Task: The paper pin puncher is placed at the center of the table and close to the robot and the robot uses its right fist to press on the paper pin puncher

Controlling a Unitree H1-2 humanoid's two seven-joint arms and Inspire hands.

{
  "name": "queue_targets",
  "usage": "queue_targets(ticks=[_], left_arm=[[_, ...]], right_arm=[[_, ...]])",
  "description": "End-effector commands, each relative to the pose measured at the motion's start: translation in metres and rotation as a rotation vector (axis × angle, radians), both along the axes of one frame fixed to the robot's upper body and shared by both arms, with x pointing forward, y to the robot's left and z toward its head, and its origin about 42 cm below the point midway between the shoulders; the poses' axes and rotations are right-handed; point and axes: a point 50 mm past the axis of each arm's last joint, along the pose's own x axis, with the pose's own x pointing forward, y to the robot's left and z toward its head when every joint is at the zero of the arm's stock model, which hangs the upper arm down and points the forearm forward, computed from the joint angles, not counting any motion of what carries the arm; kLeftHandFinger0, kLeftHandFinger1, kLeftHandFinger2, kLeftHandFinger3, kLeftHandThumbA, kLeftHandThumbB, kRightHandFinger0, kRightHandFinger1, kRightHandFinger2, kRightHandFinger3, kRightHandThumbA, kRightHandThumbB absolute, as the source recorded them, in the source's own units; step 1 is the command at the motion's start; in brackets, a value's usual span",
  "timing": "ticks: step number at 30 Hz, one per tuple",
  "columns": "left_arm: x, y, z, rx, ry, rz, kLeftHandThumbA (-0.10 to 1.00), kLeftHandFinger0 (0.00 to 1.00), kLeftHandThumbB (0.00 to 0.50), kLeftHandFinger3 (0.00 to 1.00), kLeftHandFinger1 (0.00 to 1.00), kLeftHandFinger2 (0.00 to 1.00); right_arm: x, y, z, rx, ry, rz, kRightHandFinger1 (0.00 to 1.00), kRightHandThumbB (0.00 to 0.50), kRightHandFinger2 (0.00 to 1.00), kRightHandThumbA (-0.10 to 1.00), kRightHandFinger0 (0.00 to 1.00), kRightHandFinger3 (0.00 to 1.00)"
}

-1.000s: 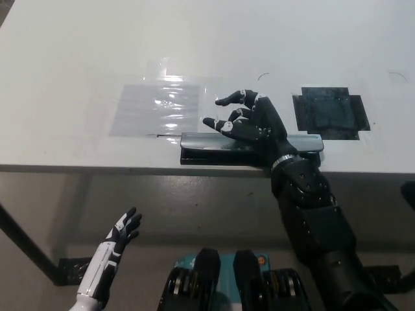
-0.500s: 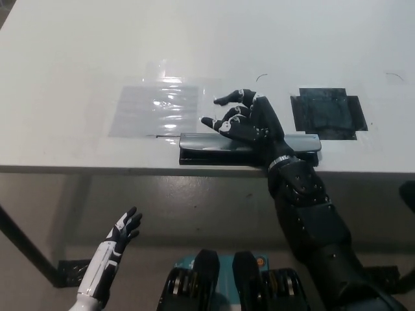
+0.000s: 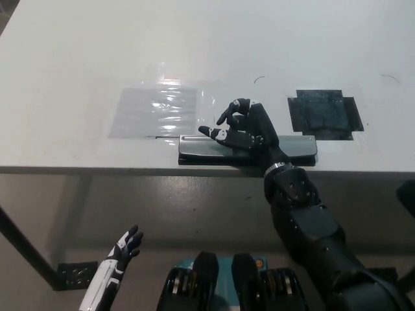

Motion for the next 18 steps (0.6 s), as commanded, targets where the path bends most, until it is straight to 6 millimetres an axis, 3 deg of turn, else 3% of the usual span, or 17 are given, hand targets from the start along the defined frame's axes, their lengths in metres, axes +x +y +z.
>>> queue_targets(ticks=[1,7,12,15,16,18], left_arm=[[-0.002,0.002,0.009,0.032,-0.062,-0.037,1.00,1.00,0.352,1.00,1.00,1.00],[-0.002,0.002,0.007,0.035,-0.057,-0.032,1.00,1.00,0.360,1.00,1.00,1.00],[-0.003,0.002,0.006,0.037,-0.054,-0.027,1.00,1.00,0.366,1.00,1.00,1.00],[-0.004,0.003,0.005,0.026,-0.052,-0.023,1.00,1.00,0.354,1.00,1.00,1.00],[-0.005,0.004,0.005,0.025,-0.051,-0.020,1.00,1.00,0.356,1.00,1.00,1.00],[-0.010,0.004,0.003,0.025,-0.043,-0.019,1.00,1.00,0.353,1.00,1.00,1.00]], right_arm=[[-0.073,-0.029,-0.123,-0.128,0.409,-0.066,0.02,0.203,0.30,1.00,0.00,0.15],[-0.082,-0.035,-0.134,-0.145,0.433,-0.074,0.08,0.204,0.36,1.00,0.00,0.21],[-0.075,-0.031,-0.125,-0.144,0.388,-0.073,0.06,0.211,0.35,1.00,0.00,0.20],[-0.054,-0.026,-0.097,-0.084,0.290,-0.067,0.02,0.174,0.29,1.00,0.00,0.12],[-0.041,-0.022,-0.075,-0.065,0.195,-0.067,0.02,0.187,0.29,1.00,0.00,0.11],[-0.029,-0.021,-0.038,-0.021,0.063,-0.056,0.12,0.214,0.36,1.00,0.04,0.17]])
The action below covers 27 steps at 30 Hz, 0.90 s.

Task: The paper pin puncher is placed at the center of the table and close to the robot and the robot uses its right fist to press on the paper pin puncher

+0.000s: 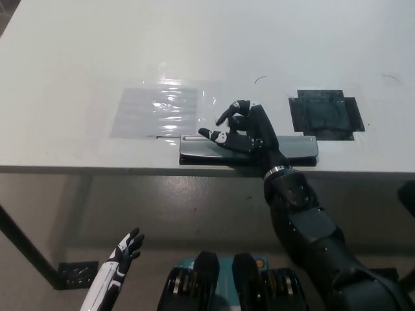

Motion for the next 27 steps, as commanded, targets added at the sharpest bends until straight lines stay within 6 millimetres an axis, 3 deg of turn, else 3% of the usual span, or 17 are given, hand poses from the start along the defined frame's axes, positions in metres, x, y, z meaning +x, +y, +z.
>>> queue_targets(ticks=[1,2,3,4,5,6,8,9,12,13,14,17,18,20,24,25,27], left_arm=[[-0.003,0.003,0.006,0.005,-0.045,-0.018,1.00,1.00,0.353,1.00,1.00,1.00],[-0.002,0.003,0.006,0.005,-0.046,-0.019,1.00,1.00,0.353,1.00,1.00,1.00],[0.002,0.003,0.006,0.008,-0.048,-0.013,1.00,1.00,0.367,1.00,1.00,1.00],[0.002,0.003,0.007,0.019,-0.053,-0.011,1.00,1.00,0.353,1.00,1.00,1.00],[0.003,0.003,0.007,0.026,-0.061,-0.014,1.00,1.00,0.347,1.00,1.00,1.00],[0.003,0.003,0.007,0.022,-0.060,-0.013,1.00,1.00,0.347,1.00,1.00,1.00],[0.004,0.003,0.009,0.015,-0.066,-0.014,1.00,1.00,0.350,1.00,1.00,1.00],[0.004,0.003,0.009,0.014,-0.066,-0.013,1.00,1.00,0.351,1.00,1.00,1.00],[0.008,0.004,0.012,0.011,-0.072,-0.015,1.00,1.00,0.347,1.00,1.00,1.00],[0.008,0.004,0.013,0.013,-0.075,-0.018,1.00,1.00,0.342,1.00,1.00,1.00],[0.010,0.005,0.016,0.019,-0.076,-0.021,1.00,1.00,0.349,1.00,1.00,1.00],[0.015,0.005,0.019,0.027,-0.082,-0.021,1.00,1.00,0.353,1.00,1.00,1.00],[0.016,0.006,0.020,0.027,-0.084,-0.021,1.00,1.00,0.352,1.00,1.00,1.00],[0.016,0.005,0.020,0.022,-0.079,-0.015,1.00,1.00,0.357,1.00,1.00,1.00],[0.018,0.003,0.022,0.018,-0.076,-0.017,1.00,1.00,0.366,1.00,1.00,1.00],[0.020,0.003,0.023,0.024,-0.080,-0.018,1.00,1.00,0.368,1.00,1.00,1.00],[0.022,0.003,0.024,0.024,-0.090,-0.020,1.00,1.00,0.368,1.00,1.00,1.00]], right_arm=[[-0.021,-0.018,-0.024,-0.003,0.114,-0.038,0.14,0.216,0.38,1.00,0.04,0.19],[-0.022,-0.019,-0.023,-0.003,0.115,-0.038,0.14,0.216,0.38,1.00,0.04,0.19],[-0.014,-0.022,0.034,0.038,-0.055,-0.017,0.18,0.232,0.42,1.00,0.04,0.23],[-0.014,-0.024,0.056,0.039,-0.118,-0.015,0.22,0.229,0.45,1.00,0.06,0.28],[-0.018,-0.028,0.093,0.079,-0.207,-0.014,0.26,0.227,0.47,1.00,0.10,0.30],[-0.024,-0.032,0.122,0.120,-0.263,0.001,0.28,0.229,0.47,1.00,0.12,0.31],[-0.035,-0.038,0.154,0.142,-0.344,0.026,0.29,0.217,0.50,1.00,0.09,0.39],[-0.048,-0.044,0.178,0.129,-0.417,0.002,0.24,0.181,0.44,1.00,0.09,0.38],[-0.077,-0.059,0.218,0.136,-0.565,-0.004,0.09,0.178,0.26,1.00,0.01,0.25],[-0.099,-0.069,0.234,0.159,-0.632,0.007,0.01,0.184,0.15,1.00,0.00,0.14],[-0.113,-0.078,0.243,0.165,-0.675,0.010,0.00,0.201,0.07,1.00,0.00,0.06],[-0.156,-0.100,0.252,0.200,-0.743,0.063,0.00,0.182,0.00,1.00,0.00,0.00],[-0.158,-0.100,0.252,0.200,-0.748,0.066,0.00,0.181,0.00,1.00,0.00,0.00],[-0.183,-0.110,0.245,0.187,-0.753,0.071,0.00,0.179,0.00,1.00,0.00,0.00],[-0.223,-0.129,0.212,0.098,-0.739,0.046,0.00,0.197,0.00,1.00,0.00,0.00],[-0.234,-0.133,0.195,0.097,-0.712,0.049,0.00,0.202,0.00,1.00,0.00,0.00],[-0.247,-0.135,0.176,0.042,-0.673,0.017,0.00,0.170,0.00,1.00,0.00,0.00]])
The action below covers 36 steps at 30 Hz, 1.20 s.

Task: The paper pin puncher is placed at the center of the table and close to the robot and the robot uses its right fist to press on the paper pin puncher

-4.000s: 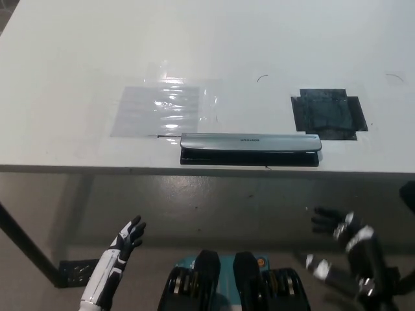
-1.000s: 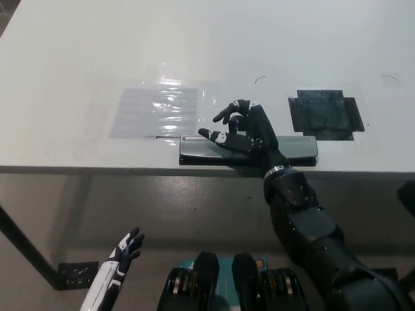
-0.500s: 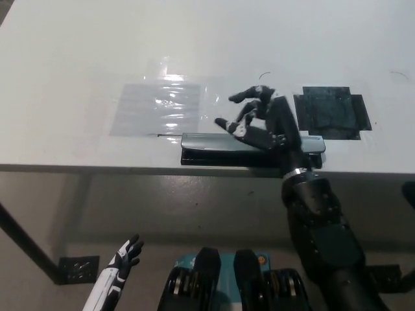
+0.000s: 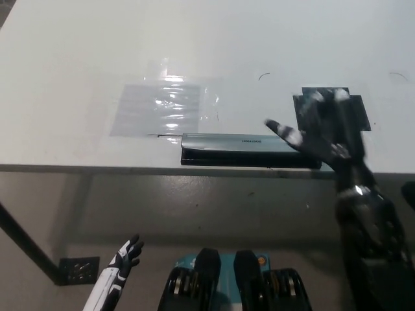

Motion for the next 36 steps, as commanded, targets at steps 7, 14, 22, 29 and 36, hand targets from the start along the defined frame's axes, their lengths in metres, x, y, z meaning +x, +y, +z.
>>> queue_targets(ticks=[7,14,22,29,36], left_arm=[[0.020,-0.001,0.030,-0.017,-0.116,-0.033,1.00,1.00,0.373,1.00,1.00,1.00],[0.014,0.000,0.025,-0.032,-0.111,-0.034,1.00,1.00,0.351,1.00,1.00,1.00],[0.008,-0.002,0.026,-0.067,-0.114,-0.045,1.00,1.00,0.321,1.00,1.00,1.00],[0.001,-0.002,0.035,-0.093,-0.152,-0.064,1.00,1.00,0.288,1.00,1.00,1.00],[-0.014,0.003,0.032,-0.119,-0.133,-0.039,1.00,1.00,0.264,1.00,1.00,1.00]], right_arm=[[-0.169,-0.037,0.005,-0.020,-0.135,0.055,0.27,0.118,0.30,1.00,0.27,0.40],[-0.185,-0.044,-0.091,-0.108,0.194,0.038,1.00,0.229,1.00,1.00,1.00,1.00],[-0.200,-0.042,-0.151,-0.131,0.358,-0.003,1.00,0.318,1.00,1.00,1.00,1.00],[-0.200,-0.041,-0.166,-0.121,0.385,0.007,1.00,0.364,1.00,1.00,1.00,1.00],[-0.210,-0.035,-0.176,-0.112,0.394,0.012,1.00,0.374,1.00,1.00,1.00,1.00]])
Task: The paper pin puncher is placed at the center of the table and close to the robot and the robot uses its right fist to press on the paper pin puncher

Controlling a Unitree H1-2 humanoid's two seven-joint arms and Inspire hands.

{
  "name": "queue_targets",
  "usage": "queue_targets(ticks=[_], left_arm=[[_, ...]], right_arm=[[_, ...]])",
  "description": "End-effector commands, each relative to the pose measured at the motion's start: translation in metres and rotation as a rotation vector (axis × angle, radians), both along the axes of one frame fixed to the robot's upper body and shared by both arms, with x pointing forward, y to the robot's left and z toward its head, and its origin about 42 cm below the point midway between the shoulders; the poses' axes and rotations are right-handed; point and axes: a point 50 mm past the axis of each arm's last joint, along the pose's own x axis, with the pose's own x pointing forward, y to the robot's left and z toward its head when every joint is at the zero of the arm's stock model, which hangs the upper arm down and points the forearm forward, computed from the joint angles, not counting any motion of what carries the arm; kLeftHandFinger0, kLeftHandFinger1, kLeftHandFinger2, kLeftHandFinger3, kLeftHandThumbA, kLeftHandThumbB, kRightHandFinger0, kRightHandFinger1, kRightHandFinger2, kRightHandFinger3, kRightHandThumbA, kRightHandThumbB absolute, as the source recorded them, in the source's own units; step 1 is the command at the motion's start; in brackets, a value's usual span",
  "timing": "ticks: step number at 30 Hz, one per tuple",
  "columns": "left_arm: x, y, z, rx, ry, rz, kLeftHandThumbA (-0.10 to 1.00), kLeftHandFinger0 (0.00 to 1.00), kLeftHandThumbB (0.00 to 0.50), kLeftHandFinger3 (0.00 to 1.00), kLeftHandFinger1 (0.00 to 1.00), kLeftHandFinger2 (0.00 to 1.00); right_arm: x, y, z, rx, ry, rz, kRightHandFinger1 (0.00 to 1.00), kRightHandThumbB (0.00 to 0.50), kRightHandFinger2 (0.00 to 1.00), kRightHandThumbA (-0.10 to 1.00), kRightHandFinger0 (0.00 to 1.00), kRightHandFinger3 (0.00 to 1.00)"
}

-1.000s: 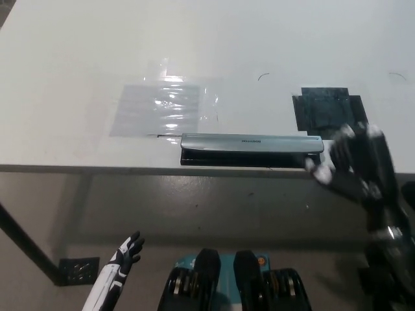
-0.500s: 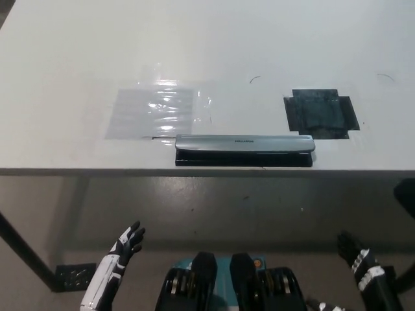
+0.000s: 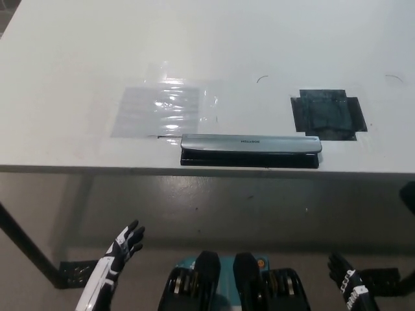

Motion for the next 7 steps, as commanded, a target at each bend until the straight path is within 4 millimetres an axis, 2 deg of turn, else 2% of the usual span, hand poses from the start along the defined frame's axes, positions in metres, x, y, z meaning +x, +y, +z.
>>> queue_targets(ticks=[1,5,7], left_arm=[[-0.0091,0.0053,0.0061,-0.027,-0.042,-0.004,1.00,1.00,0.265,1.00,1.00,1.00],[-0.0067,0.0082,0.0035,-0.025,-0.023,0.008,1.00,1.00,0.285,1.00,1.00,1.00],[-0.0058,0.0084,0.0034,-0.029,-0.020,0.007,1.00,1.00,0.290,1.00,1.00,1.00]], right_arm=[[-0.0042,0.0063,0.0031,0.003,-0.079,0.024,1.00,0.376,1.00,1.00,1.00,1.00],[-0.0017,0.0073,0.0002,0.001,-0.082,0.027,1.00,0.381,1.00,1.00,1.00,1.00],[-0.0014,0.0073,-0.0001,0.000,-0.085,0.027,1.00,0.367,1.00,1.00,1.00,1.00]])
